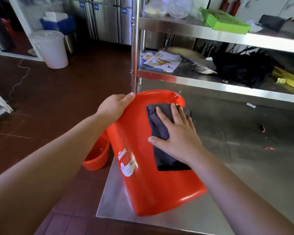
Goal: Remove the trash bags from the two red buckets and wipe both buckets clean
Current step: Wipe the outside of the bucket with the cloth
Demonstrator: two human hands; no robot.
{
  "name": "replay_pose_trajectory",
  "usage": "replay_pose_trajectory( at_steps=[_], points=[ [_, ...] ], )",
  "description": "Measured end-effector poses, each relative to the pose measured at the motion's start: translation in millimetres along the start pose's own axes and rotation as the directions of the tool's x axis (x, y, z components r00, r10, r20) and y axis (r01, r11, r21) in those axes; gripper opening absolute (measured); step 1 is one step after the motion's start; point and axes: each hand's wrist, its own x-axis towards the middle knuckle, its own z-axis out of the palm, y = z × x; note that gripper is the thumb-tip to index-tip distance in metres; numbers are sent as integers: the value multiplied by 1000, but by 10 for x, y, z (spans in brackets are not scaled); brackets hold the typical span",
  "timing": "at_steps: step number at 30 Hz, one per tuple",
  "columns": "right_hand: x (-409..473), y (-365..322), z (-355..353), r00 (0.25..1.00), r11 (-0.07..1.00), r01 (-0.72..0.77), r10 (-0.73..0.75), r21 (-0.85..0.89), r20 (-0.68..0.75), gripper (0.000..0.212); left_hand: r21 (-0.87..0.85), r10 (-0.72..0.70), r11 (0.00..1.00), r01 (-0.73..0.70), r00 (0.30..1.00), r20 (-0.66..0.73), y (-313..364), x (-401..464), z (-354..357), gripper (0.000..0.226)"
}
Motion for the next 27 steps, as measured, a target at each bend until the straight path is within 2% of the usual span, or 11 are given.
replay_pose_trajectory(
  at_steps=[3, 6, 9, 12, 15, 18, 20, 23, 25, 27],
  points=[
    [-230, -177, 79, 990, 976, 109, -123, -187, -65, 78, 227, 65, 972, -61, 998, -9, 256, 135, 175, 60],
    [-446, -266, 176, 975, 948, 188, -212, -258, -67, 62, 392, 136, 914, -102, 989, -60, 401, 171, 328, 64],
    [-516, -221, 160, 973, 947, 208, -225, -243, -43, 57, 452, 174, 888, -83, 971, -162, 408, 116, 379, 63],
    [-522, -160, 123, 977, 963, 197, -208, -184, -45, 58, 431, 167, 901, -59, 961, -219, 331, 52, 336, 62],
    [-531, -34, 99, 990, 992, 114, -118, -51, -77, 59, 365, 148, 930, -47, 956, -253, 161, -48, 232, 62],
    [-499, 198, 87, 999, 969, -42, 48, 243, -19, 55, 278, 108, 959, -46, 971, -215, -20, -163, 76, 61],
    [-468, 363, 112, 989, 867, -144, 143, 477, 39, 53, 181, 54, 983, -30, 990, -132, -112, -220, -24, 57],
    [-464, 525, 156, 973, 641, -203, 215, 740, 81, 48, 24, 0, 1000, 1, 1000, -29, -220, -272, -113, 52],
    [-490, 531, 154, 962, 592, -245, 248, 768, 115, 45, -10, -18, 1000, 18, 1000, -2, -253, -280, -137, 50],
    [-501, 480, 135, 940, 602, -303, 317, 738, 127, 41, 0, -25, 1000, 25, 999, 27, -256, -250, -156, 50]
  ],
)
